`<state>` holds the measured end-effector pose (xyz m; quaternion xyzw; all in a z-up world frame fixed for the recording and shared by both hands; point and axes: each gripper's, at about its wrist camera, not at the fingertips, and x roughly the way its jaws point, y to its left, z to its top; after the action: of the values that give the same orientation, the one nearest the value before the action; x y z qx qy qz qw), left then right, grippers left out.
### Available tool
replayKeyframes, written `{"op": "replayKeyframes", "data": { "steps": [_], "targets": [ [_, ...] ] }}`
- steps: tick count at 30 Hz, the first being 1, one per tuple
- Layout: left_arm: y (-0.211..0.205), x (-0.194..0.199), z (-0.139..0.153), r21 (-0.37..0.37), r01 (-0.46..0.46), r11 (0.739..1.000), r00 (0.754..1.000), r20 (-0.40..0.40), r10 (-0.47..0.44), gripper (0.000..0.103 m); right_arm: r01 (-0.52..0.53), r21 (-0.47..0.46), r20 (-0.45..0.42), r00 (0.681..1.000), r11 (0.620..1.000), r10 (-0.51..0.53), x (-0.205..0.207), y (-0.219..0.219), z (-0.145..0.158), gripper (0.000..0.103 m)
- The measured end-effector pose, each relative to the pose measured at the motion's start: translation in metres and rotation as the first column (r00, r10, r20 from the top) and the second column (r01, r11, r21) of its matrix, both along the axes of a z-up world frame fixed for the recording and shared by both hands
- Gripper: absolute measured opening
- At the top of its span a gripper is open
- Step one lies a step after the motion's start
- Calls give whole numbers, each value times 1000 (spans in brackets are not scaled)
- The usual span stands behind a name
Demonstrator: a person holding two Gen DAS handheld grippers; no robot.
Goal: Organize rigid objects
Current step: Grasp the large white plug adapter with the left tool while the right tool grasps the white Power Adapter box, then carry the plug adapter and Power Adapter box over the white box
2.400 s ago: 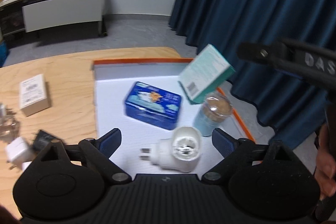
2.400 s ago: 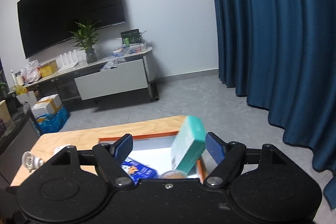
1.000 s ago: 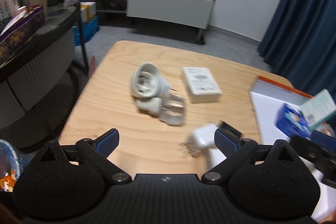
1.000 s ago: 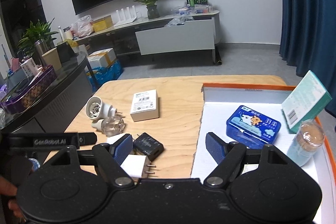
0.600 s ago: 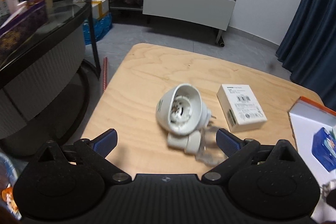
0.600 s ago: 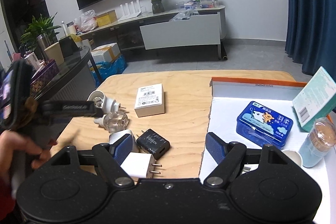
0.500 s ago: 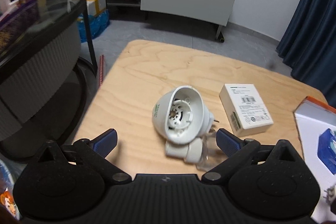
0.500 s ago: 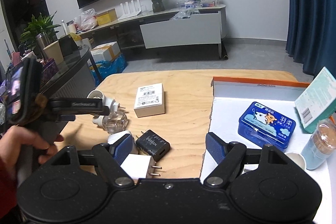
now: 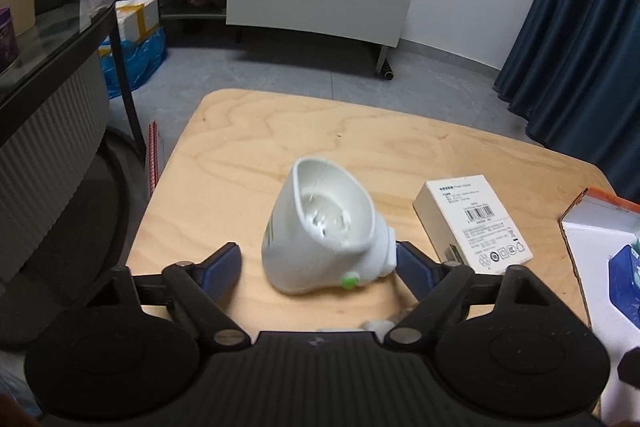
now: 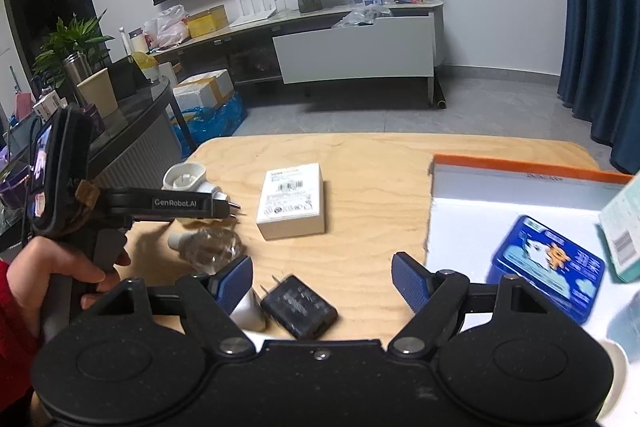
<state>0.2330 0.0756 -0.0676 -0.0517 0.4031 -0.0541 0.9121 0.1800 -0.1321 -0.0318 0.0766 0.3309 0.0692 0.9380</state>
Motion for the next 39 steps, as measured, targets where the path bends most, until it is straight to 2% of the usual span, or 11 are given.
{"op": "replayKeyframes", "data": {
  "steps": [3,4,5,10,16,19,22,29,31,32,39],
  "targets": [
    [-3,2,-5,29,37,999,999,33,-38,93,-8,-6,7,1000,1000,8,5,5,1,90],
    [-4,3,-5,29,44,999,998,47,-46,85,-12,-9,6,1000,1000,12,7,6,0,90],
    [-5,2,-5,28,50,998,997,60,-52,69,-13,-11,2,1000,1000,13,9,7,0,90],
    [-3,-1,-1,13,53,999,996,67,-54,62,-29,6,-22,999,1000,29,30,11,-5,90],
    [13,-9,10,-67,34,997,997,74,-29,40,-67,-21,-58,996,998,65,73,29,-9,92],
    [14,-10,9,-56,40,998,997,63,-36,47,-79,-34,-87,993,996,76,94,37,-15,93],
    [18,-13,5,-68,16,998,998,57,-13,81,-79,-73,-108,992,994,71,108,43,-21,93],
    [21,-22,0,-68,26,997,1000,18,-25,78,-88,-88,-165,984,992,72,129,49,-43,93],
    [21,-27,1,-76,49,996,999,25,-48,67,-88,-93,-143,987,992,75,130,52,-44,87],
    [20,-29,2,-69,52,996,998,26,-50,67,-90,-102,-131,988,991,77,130,53,-43,72],
    [23,-40,6,-89,5,996,999,47,-1,66,-65,-68,-58,996,996,61,108,44,-26,71]
  ]
}}
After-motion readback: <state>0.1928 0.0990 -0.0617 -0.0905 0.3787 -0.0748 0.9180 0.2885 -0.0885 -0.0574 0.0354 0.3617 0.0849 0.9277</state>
